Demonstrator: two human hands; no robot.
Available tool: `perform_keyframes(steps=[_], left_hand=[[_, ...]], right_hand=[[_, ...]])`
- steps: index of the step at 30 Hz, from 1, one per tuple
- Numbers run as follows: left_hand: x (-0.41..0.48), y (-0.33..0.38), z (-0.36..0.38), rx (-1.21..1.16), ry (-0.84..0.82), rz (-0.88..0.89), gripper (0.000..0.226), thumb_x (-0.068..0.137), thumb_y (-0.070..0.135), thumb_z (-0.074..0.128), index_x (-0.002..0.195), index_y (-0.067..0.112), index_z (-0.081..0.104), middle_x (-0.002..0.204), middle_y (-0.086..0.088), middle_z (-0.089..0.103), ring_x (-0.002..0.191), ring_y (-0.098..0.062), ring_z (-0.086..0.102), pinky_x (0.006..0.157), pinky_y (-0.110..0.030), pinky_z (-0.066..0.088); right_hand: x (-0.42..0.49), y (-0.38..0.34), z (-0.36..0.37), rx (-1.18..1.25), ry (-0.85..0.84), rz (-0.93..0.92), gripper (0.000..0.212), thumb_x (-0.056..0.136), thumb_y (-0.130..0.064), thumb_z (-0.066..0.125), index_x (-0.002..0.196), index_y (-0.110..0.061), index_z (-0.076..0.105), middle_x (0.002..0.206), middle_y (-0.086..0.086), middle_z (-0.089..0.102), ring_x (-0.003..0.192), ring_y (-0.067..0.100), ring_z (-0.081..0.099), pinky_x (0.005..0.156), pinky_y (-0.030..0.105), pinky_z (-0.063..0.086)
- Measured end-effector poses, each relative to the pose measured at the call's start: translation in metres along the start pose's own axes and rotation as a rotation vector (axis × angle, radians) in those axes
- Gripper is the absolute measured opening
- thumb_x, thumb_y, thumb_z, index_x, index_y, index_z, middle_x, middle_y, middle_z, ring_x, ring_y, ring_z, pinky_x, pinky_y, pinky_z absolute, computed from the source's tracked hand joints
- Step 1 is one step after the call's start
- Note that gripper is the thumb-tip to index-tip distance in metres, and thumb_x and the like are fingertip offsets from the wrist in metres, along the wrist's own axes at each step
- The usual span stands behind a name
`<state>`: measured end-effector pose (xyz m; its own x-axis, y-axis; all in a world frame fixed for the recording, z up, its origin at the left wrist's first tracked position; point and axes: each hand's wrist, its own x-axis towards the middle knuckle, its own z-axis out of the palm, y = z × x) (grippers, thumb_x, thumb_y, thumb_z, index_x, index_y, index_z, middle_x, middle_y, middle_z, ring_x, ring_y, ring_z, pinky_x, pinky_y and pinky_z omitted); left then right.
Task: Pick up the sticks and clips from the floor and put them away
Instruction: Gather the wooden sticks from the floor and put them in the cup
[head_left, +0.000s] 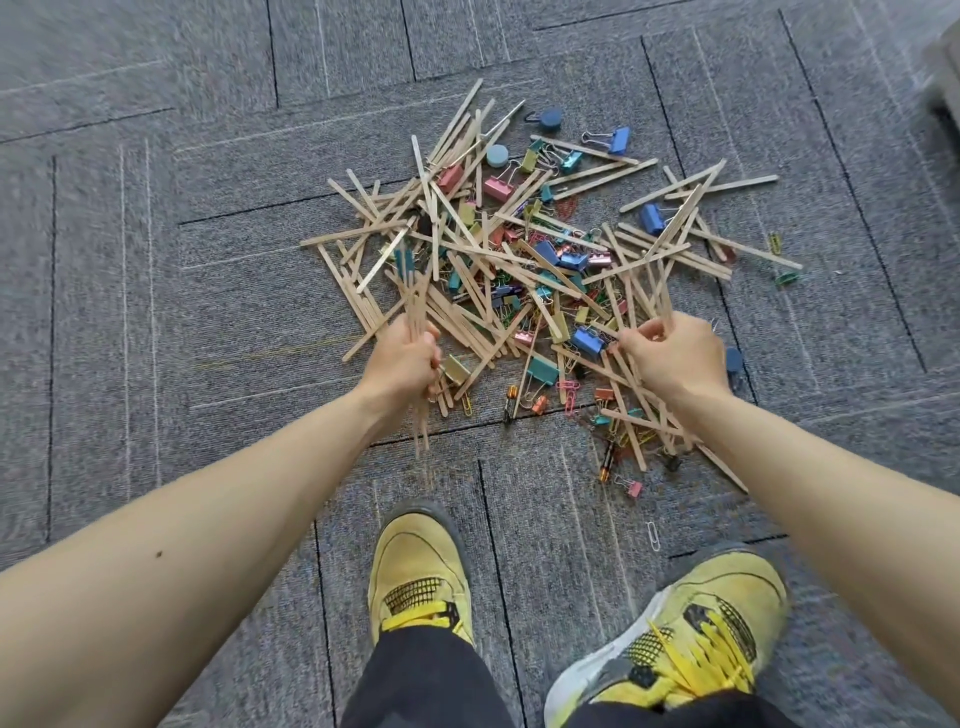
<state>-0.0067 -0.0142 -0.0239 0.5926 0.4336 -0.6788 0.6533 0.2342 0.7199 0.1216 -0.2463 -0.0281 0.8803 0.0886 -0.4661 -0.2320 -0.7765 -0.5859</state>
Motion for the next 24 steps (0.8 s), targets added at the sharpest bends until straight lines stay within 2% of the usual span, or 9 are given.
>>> perform_keyframes(steps=[3,8,10,12,14,16,18,21,24], left_hand=[[0.015,0.001,-0.008,0.127,0.190,0.051,0.023,0.105,0.027,0.040,0.115,0.008,0.049,0.078,0.000,0.048,0.055,-0.008,0.039,0.048,-0.023,0.037],[0.027,0.000,-0.028,0.354,0.401,0.084,0.031,0.096,0.038,0.057,0.104,0.009,0.053,0.091,-0.003,0.057,0.070,-0.013,0.051,0.059,-0.027,0.043],[0.029,-0.003,-0.038,0.396,0.434,0.015,0.044,0.088,0.041,0.069,0.112,0.009,0.052,0.102,-0.006,0.061,0.085,-0.020,0.058,0.073,-0.038,0.053],[0.029,-0.004,-0.046,0.417,0.453,-0.052,0.062,0.080,0.045,0.076,0.119,0.007,0.048,0.111,-0.013,0.062,0.094,-0.027,0.060,0.088,-0.049,0.054],[0.028,-0.001,-0.050,0.456,0.455,-0.090,0.066,0.078,0.047,0.078,0.116,0.003,0.048,0.108,-0.018,0.064,0.093,-0.030,0.063,0.085,-0.048,0.055],[0.028,0.002,-0.055,0.515,0.427,-0.114,0.049,0.084,0.042,0.075,0.095,0.001,0.050,0.084,-0.013,0.061,0.067,-0.022,0.056,0.060,-0.035,0.049],[0.031,0.010,-0.059,0.545,0.379,-0.141,0.046,0.086,0.042,0.072,0.078,0.003,0.049,0.069,-0.007,0.054,0.050,-0.016,0.040,0.047,-0.028,0.034],[0.037,0.026,-0.062,0.655,0.303,-0.154,0.052,0.082,0.051,0.072,0.081,0.002,0.055,0.070,-0.005,0.056,0.052,-0.015,0.044,0.046,-0.027,0.034],[0.042,0.032,-0.058,0.700,0.256,-0.162,0.056,0.073,0.059,0.075,0.070,0.009,0.048,0.072,-0.004,0.058,0.054,-0.013,0.047,0.053,-0.027,0.043]], right_hand=[[0.013,0.006,-0.004,-0.223,-0.005,0.005,0.053,0.082,-0.050,0.073,0.115,-0.013,0.055,0.105,0.007,0.062,0.094,0.025,0.063,0.085,0.046,0.055],[0.023,0.007,0.000,-0.418,-0.010,-0.007,0.079,0.069,-0.068,0.074,0.119,-0.013,0.046,0.112,0.014,0.057,0.091,0.028,0.061,0.077,0.045,0.057],[0.021,0.003,0.000,-0.501,-0.018,0.001,0.092,0.065,-0.071,0.075,0.126,-0.011,0.042,0.119,0.018,0.051,0.096,0.031,0.060,0.076,0.041,0.055],[0.019,0.000,0.003,-0.586,-0.031,0.007,0.099,0.065,-0.071,0.076,0.132,-0.008,0.039,0.127,0.021,0.047,0.101,0.035,0.060,0.077,0.041,0.054],[0.016,0.000,0.004,-0.628,-0.040,0.000,0.093,0.066,-0.069,0.076,0.128,-0.008,0.043,0.130,0.021,0.046,0.102,0.036,0.060,0.082,0.045,0.054],[0.016,0.001,0.005,-0.627,-0.052,-0.025,0.075,0.070,-0.065,0.076,0.113,-0.010,0.048,0.120,0.016,0.053,0.098,0.034,0.061,0.081,0.046,0.054],[0.015,0.001,0.006,-0.598,-0.085,-0.046,0.055,0.076,-0.057,0.075,0.098,-0.012,0.050,0.100,0.009,0.061,0.087,0.030,0.063,0.077,0.043,0.055],[0.015,0.000,0.011,-0.557,-0.187,-0.079,0.026,0.089,-0.037,0.069,0.082,-0.016,0.056,0.079,0.004,0.064,0.071,0.024,0.064,0.071,0.041,0.057],[0.018,-0.005,0.018,-0.550,-0.261,-0.116,0.017,0.092,-0.019,0.061,0.076,-0.011,0.059,0.076,0.008,0.065,0.068,0.025,0.065,0.069,0.046,0.059]])
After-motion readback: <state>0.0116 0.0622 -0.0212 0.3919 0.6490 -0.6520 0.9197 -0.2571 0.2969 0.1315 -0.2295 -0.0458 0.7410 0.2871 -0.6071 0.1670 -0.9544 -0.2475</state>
